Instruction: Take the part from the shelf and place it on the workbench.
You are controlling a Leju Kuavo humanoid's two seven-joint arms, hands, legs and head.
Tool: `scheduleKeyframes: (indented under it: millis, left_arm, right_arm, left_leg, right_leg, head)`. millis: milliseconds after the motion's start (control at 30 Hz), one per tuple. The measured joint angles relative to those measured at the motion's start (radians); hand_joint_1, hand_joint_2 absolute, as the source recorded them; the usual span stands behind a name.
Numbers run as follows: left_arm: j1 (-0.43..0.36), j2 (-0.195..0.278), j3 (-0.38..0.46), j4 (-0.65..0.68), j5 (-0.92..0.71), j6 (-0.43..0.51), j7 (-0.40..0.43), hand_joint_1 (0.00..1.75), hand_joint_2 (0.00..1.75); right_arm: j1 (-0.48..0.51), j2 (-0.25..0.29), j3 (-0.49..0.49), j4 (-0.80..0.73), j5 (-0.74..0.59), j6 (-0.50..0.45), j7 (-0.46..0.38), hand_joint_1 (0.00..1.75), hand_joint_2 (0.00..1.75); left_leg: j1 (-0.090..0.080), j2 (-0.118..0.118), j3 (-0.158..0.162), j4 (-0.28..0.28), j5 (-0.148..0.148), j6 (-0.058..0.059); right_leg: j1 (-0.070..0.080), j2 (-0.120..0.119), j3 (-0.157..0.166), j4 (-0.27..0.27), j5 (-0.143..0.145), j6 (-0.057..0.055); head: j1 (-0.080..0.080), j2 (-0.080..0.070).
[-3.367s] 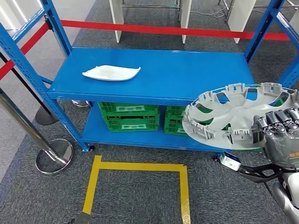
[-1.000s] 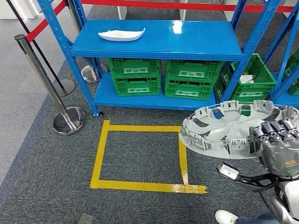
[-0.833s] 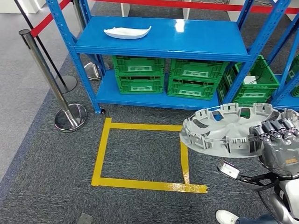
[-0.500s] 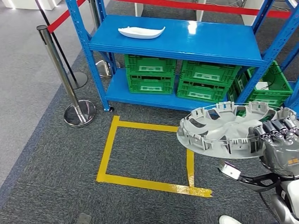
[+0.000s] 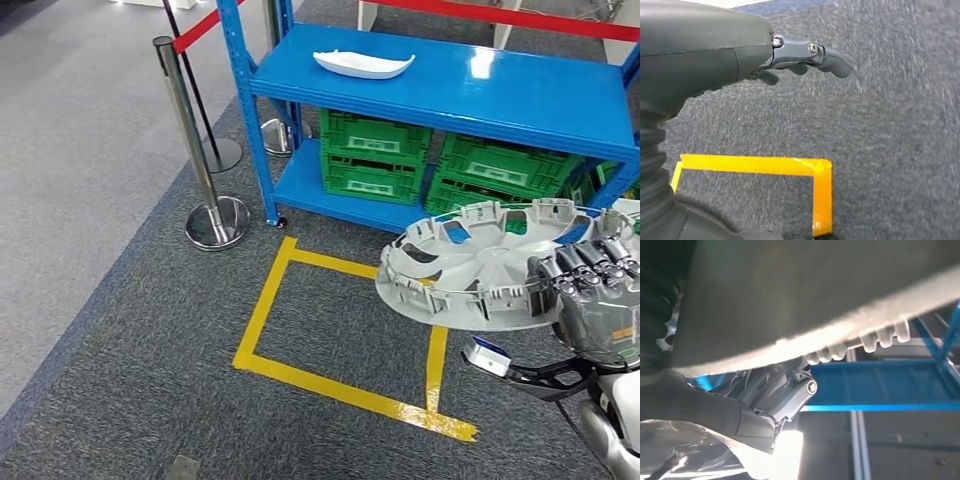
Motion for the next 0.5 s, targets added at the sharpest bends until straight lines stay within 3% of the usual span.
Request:
scheduleKeyframes:
  millis: [67,100,167,233,300,367,400,433,500]
  left_arm:
    - [-0.006,-0.001,0.0,0.0,0.012,0.013,-0.018,0.0,1.75]
    - [-0.008,-0.001,0.001,0.0,0.017,0.015,-0.027,0.0,1.75]
    - [-0.009,-0.003,0.002,0.0,0.026,0.014,-0.041,0.0,1.75]
    - [-0.011,-0.004,0.003,0.0,0.035,0.008,-0.047,0.0,1.75]
    - [-0.017,-0.008,0.005,0.0,0.044,0.001,-0.049,0.0,1.75]
    - [-0.023,-0.013,0.008,0.0,0.058,-0.002,-0.055,0.0,1.75]
    - [-0.026,-0.014,0.01,0.0,0.067,-0.002,-0.058,0.0,1.75]
    - [-0.028,-0.015,0.015,0.0,0.078,-0.004,-0.063,0.0,1.75]
    - [-0.035,-0.016,0.026,0.0,0.106,-0.006,-0.079,0.0,1.75]
  right_arm:
    - [-0.012,-0.006,0.003,-0.003,-0.004,-0.001,-0.001,1.75,1.75]
    - [-0.018,-0.01,0.005,-0.005,-0.006,-0.001,-0.001,1.75,1.75]
    - [-0.031,-0.017,0.009,-0.009,-0.011,0.0,-0.005,1.75,1.75]
    - [-0.044,-0.024,0.012,-0.012,-0.016,0.0,-0.011,1.75,1.75]
    - [-0.057,-0.03,0.014,-0.013,-0.019,0.001,-0.016,1.75,1.75]
    - [-0.074,-0.033,0.02,-0.012,-0.023,0.002,-0.021,1.75,1.75]
    - [-0.083,-0.034,0.024,-0.011,-0.024,0.002,-0.024,1.75,1.75]
    - [-0.093,-0.034,0.03,-0.01,-0.025,0.003,-0.026,1.75,1.75]
    - [-0.11,-0.034,0.041,-0.008,-0.025,0.003,-0.029,1.75,1.75]
  left_leg:
    - [-0.011,0.034,0.038,-0.087,0.021,0.014]
    - [-0.015,0.037,0.039,-0.097,0.017,0.018]
    - [-0.013,0.015,0.035,-0.106,0.021,0.026]
    - [-0.007,-0.008,0.037,-0.116,0.029,0.038]
    - [-0.004,-0.03,0.036,-0.119,0.034,0.045]
    - [-0.005,-0.057,0.035,-0.118,0.035,0.046]
    - [-0.006,-0.07,0.035,-0.117,0.035,0.046]
    - [-0.005,-0.085,0.036,-0.115,0.035,0.046]
    - [-0.004,-0.113,0.034,-0.108,0.033,0.042]
  right_leg:
    - [0.006,-0.021,0.0,0.001,-0.003,0.006]
    - [0.009,-0.033,0.0,0.0,-0.004,0.009]
    - [0.008,-0.045,-0.001,-0.001,-0.008,0.018]
    - [0.003,0.001,-0.016,0.029,-0.034,0.026]
    - [0.0,0.064,-0.066,0.135,-0.09,0.028]
    - [0.001,0.082,-0.128,0.253,-0.125,0.029]
    - [0.001,0.084,-0.142,0.271,-0.117,0.03]
    - [0.0,0.086,-0.137,0.249,-0.089,0.03]
    - [-0.005,0.112,-0.087,0.129,-0.017,0.031]
  head:
    - [0.001,0.0]
    - [0.001,0.0]
    - [0.001,0.0]
    - [0.002,0.0]
    - [0.005,0.0]
    - [0.007,0.0]
    - [0.007,0.0]
    - [0.007,0.0]
    - [0.006,0.0]
